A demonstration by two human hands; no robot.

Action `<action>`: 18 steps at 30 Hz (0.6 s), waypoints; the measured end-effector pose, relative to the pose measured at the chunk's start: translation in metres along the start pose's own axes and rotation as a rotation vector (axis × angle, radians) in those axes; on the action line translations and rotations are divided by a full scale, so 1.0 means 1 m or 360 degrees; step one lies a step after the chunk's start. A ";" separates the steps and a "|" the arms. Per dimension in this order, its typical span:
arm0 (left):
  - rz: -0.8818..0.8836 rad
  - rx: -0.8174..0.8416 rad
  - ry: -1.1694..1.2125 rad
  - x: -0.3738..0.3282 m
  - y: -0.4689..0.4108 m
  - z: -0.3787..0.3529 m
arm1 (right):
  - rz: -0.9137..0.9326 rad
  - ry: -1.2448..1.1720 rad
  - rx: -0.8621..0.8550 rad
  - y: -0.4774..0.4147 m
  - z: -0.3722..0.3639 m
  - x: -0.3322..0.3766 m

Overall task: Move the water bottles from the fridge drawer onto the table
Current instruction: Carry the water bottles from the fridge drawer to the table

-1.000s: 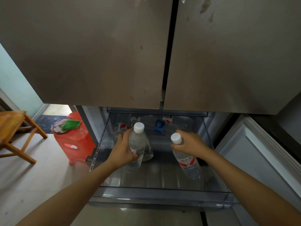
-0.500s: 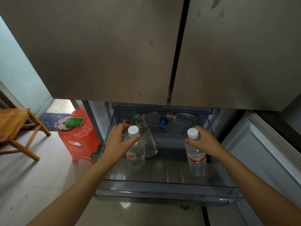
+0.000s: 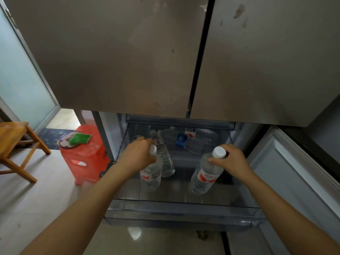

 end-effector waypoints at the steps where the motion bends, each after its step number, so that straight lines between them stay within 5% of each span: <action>1: 0.0003 0.0012 -0.0018 0.000 -0.001 0.001 | 0.0020 0.0104 0.0055 -0.001 -0.003 0.004; 5: 0.0073 -0.0025 -0.0099 -0.001 -0.006 -0.002 | 0.0159 0.0575 0.0270 -0.002 -0.014 0.025; 10: 0.0153 -0.0169 -0.0282 -0.004 -0.011 -0.016 | 0.0318 0.1219 0.0103 -0.001 -0.023 0.043; 18: 0.0296 -0.0215 -0.0394 -0.006 -0.005 -0.016 | 0.0270 0.1100 0.0128 -0.001 -0.027 0.040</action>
Point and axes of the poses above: each hand's wrist, its own y-axis away from the middle knuckle, its own z-axis out of the back of the hand, x = y × z, the point moved 6 cm from there along -y, towards the middle knuckle, and after that the axes turned 4 degrees about x, right-handed, at the moved point
